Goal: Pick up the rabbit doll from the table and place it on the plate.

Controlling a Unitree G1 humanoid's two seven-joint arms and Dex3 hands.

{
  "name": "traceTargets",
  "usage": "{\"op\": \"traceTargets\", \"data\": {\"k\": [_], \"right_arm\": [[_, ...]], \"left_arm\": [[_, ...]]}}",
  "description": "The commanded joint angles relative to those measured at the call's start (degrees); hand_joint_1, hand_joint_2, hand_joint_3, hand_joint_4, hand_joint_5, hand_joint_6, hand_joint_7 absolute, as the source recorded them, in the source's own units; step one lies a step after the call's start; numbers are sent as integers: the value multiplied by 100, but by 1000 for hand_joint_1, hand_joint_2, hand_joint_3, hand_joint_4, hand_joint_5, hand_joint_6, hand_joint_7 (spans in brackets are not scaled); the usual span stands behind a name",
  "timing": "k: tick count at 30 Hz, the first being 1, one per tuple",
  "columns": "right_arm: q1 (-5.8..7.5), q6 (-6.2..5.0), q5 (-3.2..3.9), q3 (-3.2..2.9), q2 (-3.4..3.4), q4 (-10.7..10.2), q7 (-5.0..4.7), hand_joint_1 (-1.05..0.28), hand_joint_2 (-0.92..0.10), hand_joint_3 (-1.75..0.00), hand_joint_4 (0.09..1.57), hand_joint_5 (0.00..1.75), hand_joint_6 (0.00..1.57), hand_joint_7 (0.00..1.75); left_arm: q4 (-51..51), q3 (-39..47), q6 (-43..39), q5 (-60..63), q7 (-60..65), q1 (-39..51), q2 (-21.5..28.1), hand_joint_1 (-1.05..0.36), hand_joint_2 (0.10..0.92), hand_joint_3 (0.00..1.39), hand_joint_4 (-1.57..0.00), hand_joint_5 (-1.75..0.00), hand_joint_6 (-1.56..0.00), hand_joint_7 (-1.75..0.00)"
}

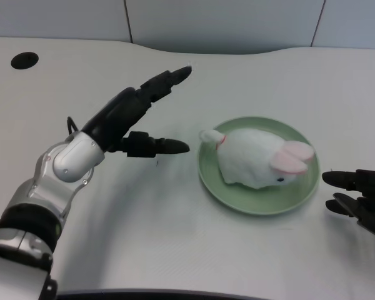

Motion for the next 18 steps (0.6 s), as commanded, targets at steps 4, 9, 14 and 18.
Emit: {"op": "traceTargets", "data": {"k": [4, 9, 14, 18], "right_arm": [[39, 69, -26, -63, -93, -34, -35, -397, -921, -171, 1051, 1, 926, 6], [52, 103, -107, -59, -87, -84, -100, -404, -921, -175, 1051, 3, 920, 4], [24, 35, -34, -106, -95, 15, -38, -399, -921, -184, 1053, 4, 927, 6], [-42, -36, -15, -145, -122, 190, 8, -400, -921, -182, 1055, 5, 939, 10]], "left_arm": [[-992, 695, 383, -760, -205, 1199, 329, -635, 921, 111, -406, -227, -294, -75], [-2154, 1106, 1270, -1240, -263, 2111, 319, -515, 921, 268, -537, -962, -607, -68], [-3108, 1263, 2402, -1690, -440, 2840, 233, -457, 921, 369, -532, -1538, -806, -187], [-3436, 1248, 2799, -1843, -734, 3476, 265, -462, 921, 480, -577, -1726, -559, -1267]]}}
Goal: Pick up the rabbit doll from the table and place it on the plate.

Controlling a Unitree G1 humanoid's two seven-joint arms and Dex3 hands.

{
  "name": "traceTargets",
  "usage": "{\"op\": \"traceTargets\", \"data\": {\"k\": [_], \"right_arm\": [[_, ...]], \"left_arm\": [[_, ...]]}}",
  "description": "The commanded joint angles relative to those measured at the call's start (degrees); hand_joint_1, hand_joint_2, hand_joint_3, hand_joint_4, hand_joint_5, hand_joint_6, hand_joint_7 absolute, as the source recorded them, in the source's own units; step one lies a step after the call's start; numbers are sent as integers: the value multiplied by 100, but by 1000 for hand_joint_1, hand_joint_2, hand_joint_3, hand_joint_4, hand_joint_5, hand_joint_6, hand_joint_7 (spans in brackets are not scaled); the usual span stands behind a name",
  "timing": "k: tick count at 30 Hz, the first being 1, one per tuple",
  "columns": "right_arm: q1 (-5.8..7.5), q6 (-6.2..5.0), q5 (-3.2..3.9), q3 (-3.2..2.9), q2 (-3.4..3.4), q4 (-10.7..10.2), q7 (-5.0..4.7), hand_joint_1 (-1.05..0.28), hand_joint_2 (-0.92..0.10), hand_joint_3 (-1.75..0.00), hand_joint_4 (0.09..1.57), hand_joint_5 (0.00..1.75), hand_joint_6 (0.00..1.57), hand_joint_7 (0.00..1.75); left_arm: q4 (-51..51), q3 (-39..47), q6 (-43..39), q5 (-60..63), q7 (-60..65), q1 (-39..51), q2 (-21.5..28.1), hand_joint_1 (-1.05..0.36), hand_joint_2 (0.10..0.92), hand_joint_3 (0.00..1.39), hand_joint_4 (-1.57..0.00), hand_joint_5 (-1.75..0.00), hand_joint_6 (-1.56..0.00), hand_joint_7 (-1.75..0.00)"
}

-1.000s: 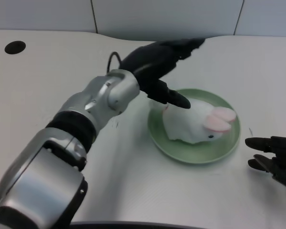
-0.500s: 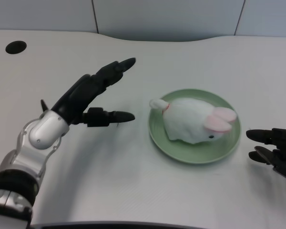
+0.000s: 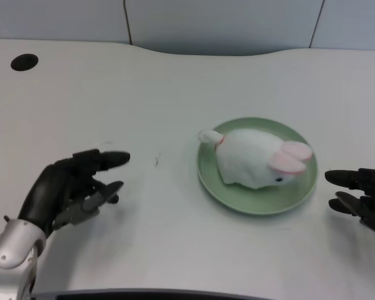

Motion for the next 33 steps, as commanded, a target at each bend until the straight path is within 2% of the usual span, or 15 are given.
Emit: {"op": "traceTargets", "data": {"k": [1, 2, 3, 5, 8, 12, 16, 20, 22, 25, 28, 30, 33], "right_arm": [[-18, -91, 75, -86, -91, 171, 29, -400, -921, -181, 1056, 5, 941, 11], [-24, -102, 76, -90, -88, 186, 32, -400, -921, -179, 1056, 5, 942, 11], [-58, -162, 71, -96, -92, 277, 38, -401, -921, -179, 1057, 5, 942, 10], [-108, -253, 64, -104, -97, 409, 47, -407, -921, -178, 1060, 7, 939, 8], [-231, -343, 67, -117, -101, 637, 61, -408, -921, -178, 1059, 6, 941, 7], [-358, -280, 42, -113, -74, 772, -3, -409, -921, -174, 1058, 5, 943, 7], [-461, -183, 26, -97, -88, 848, 9, -416, -921, -172, 1047, 1, 932, 1], [-639, -270, 50, -116, -110, 1128, 58, -412, -921, -173, 1050, 4, 936, 3], [-731, -302, 113, -155, -103, 1277, 98, -412, -921, -169, 1055, 6, 940, 5], [-857, -356, 91, -170, -116, 1485, 60, -410, -921, -165, 1047, 2, 940, 4], [-993, -390, 123, -199, -113, 1684, 65, -408, -921, -161, 1053, 5, 935, 1], [-1085, -445, 115, -203, -126, 1844, 57, -404, -921, -157, 1051, 4, 936, 1], [-1162, -489, 105, -202, -146, 1978, 39, -402, -921, -157, 1048, 2, 933, 0]], "left_arm": [[-216, 48, 245, -112, -219, 376, 74, -462, 921, 489, -582, -1736, -522, -1382], [-252, 51, 274, -112, -235, 395, 76, -462, 921, 495, -586, -1742, -498, -1455], [-269, 46, 356, -129, -281, 428, 75, -462, 921, 497, -587, -1744, -489, -1480], [-295, 42, 465, -149, -340, 469, 74, -476, 921, 510, -594, -1746, -383, -1676], [-100, 74, 565, -223, -490, 391, 64, -443, 921, 546, -589, -1746, -339, -1738], [213, 204, 739, -507, -883, 215, 78, -424, 921, 562, -591, -1746, -325, -1746], [506, 221, 582, -438, -1036, 54, 101, -436, 921, 552, -657, -1746, -351, -1746], [816, 238, 567, -409, -1055, -164, 97, -439, 921, 548, -678, -1746, -362, -1746], [969, 252, 542, -396, -1007, -263, 76, -437, 921, 542, -684, -1746, -380, -1746], [1181, 282, 443, -424, -1033, -382, 44, -436, 921, 536, -687, -1746, -391, -1746], [1384, 294, 335, -421, -1064, -497, 41, -446, 921, 532, -688, -1746, -389, -1746], [1528, 310, 285, -432, -1072, -579, 31, -447, 921, 529, -689, -1746, -386, -1746], [1667, 328, 225, -438, -1068, -664, 18, -442, 921, 530, -689, -1746, -387, -1746]]}}
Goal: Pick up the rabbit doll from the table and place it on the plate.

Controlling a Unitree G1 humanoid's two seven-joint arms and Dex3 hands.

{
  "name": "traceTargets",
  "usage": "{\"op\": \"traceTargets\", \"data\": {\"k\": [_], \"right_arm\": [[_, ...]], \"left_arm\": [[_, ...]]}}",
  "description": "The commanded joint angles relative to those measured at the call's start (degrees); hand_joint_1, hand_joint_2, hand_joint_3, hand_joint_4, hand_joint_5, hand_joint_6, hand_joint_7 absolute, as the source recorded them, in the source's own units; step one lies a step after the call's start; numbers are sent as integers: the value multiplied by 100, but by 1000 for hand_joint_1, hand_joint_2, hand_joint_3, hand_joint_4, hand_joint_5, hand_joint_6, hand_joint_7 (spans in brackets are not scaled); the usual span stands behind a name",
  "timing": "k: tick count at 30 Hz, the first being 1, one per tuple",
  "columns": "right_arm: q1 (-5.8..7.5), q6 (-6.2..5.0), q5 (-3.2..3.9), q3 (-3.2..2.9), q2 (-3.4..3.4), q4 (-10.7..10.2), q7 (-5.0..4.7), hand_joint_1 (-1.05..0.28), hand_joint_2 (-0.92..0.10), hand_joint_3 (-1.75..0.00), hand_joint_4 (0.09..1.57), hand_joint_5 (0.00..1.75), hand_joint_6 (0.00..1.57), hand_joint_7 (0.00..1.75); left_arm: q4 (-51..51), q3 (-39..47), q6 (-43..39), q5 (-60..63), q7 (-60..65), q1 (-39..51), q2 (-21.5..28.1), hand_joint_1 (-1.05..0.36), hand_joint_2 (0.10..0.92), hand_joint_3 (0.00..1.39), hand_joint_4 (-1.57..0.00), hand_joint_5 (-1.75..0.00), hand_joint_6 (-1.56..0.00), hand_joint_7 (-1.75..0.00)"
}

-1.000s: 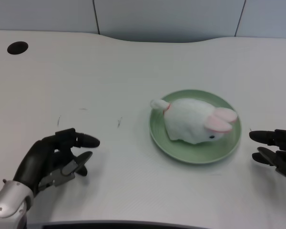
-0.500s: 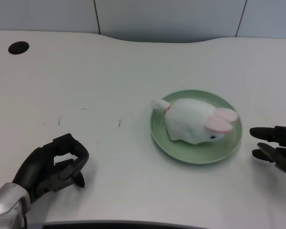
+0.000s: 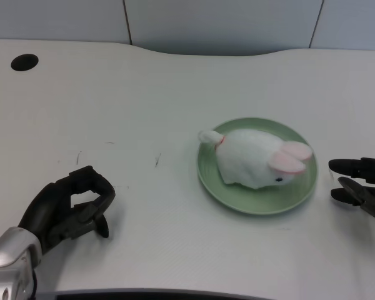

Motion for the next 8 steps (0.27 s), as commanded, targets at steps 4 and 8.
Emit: {"op": "traceTargets", "data": {"k": [4, 8], "right_arm": [[-106, -157, -11, -58, -144, 212, -125, -407, -921, -161, 1039, 1, 915, 0], [-115, -219, 10, -59, -126, 240, -122, -401, -921, -159, 1043, 3, 920, 4]], "left_arm": [[224, 71, -104, 71, -7, -111, 38, -430, 921, 543, -682, -1746, -389, -1746], [185, 80, -130, 93, -26, -98, 56, -438, 921, 546, -673, -1746, -378, -1746]]}}
